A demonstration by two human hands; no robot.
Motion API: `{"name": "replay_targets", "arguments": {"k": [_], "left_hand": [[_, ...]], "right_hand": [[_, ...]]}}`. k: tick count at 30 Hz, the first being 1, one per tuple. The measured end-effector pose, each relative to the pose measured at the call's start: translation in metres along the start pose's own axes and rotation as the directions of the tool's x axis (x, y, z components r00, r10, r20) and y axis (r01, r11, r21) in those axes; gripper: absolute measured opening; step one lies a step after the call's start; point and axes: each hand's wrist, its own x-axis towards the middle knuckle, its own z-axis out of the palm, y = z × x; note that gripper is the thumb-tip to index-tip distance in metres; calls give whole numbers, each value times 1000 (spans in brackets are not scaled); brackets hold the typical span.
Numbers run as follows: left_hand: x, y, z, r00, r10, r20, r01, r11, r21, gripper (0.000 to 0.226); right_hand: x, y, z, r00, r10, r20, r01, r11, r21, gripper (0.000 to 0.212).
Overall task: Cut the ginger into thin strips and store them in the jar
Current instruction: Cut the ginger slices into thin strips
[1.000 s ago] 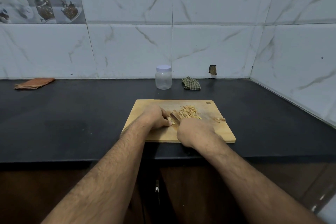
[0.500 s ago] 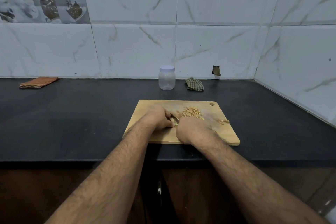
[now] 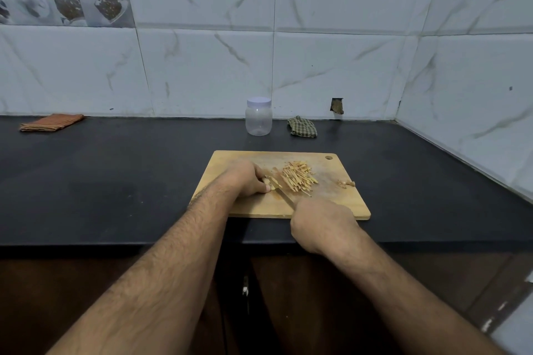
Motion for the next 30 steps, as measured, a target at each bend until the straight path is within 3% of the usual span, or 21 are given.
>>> {"name": "replay_targets", "arguments": {"k": [10, 13, 30], "left_hand": [[0, -2, 4, 1000, -1, -30, 0, 999, -39, 42], [2, -5, 6, 999, 9, -31, -11, 999, -40, 32], [7, -7, 8, 999, 20, -27, -21, 999, -31, 27]], "right_hand": [[24, -12, -10, 997, -2, -71, 0, 1000, -23, 30], [30, -18, -11, 996, -11, -85, 11, 1000, -2, 31], [46, -31, -16, 999, -30, -14, 30, 999, -16, 37]]}}
